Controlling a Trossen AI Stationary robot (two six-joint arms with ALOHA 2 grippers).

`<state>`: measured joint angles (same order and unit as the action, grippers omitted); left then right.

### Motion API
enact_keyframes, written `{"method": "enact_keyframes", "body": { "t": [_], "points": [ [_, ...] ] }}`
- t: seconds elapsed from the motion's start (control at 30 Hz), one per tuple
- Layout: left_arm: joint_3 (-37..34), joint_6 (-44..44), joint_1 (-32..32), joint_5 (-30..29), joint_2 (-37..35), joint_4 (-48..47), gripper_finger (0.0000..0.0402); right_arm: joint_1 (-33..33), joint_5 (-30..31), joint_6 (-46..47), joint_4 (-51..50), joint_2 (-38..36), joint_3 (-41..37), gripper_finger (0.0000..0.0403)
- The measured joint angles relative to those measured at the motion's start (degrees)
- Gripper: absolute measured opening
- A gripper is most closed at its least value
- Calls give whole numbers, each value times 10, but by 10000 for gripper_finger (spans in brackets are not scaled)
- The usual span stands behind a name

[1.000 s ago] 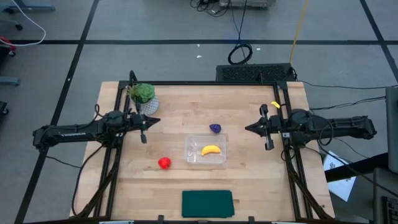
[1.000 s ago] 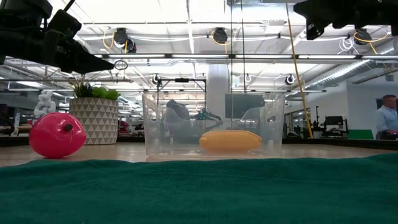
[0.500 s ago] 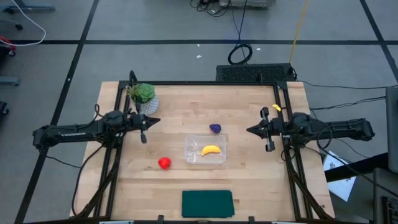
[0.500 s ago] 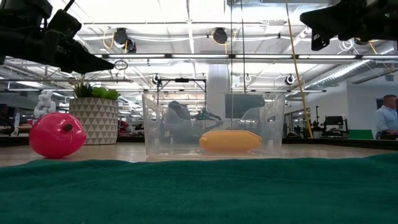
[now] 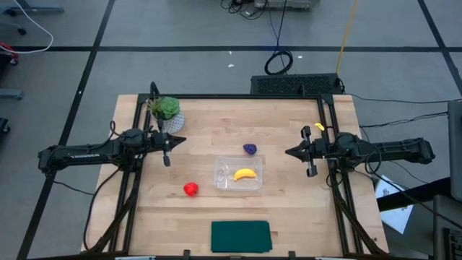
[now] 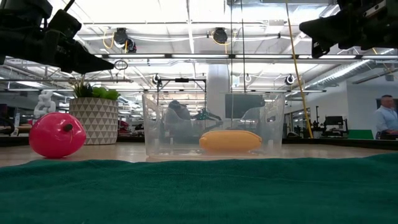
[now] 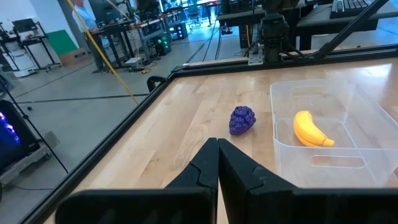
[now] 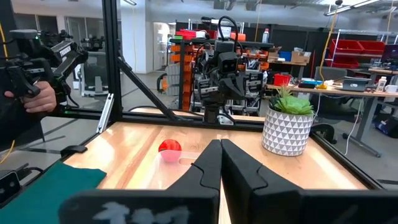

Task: Pick and placing Produce into tupperware
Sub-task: Put the apple into the transparent bin

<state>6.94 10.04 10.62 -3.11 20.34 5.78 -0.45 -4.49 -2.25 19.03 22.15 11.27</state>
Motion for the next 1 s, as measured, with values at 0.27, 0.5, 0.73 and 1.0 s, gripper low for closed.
{"method": "enact_keyframes", "body": {
  "t": [0.27,0.5,0.73,1.0],
  "points": [
    [0,0,0,0,0,0,6,0,0,0,0,0,0,0],
    [0,12,0,0,0,-2,6,0,0,-3,5,0,0,0],
    [0,14,0,16,0,-5,6,2,0,-14,5,0,0,0],
    [0,13,0,62,0,18,5,2,0,-14,5,0,0,0]
  ]
}}
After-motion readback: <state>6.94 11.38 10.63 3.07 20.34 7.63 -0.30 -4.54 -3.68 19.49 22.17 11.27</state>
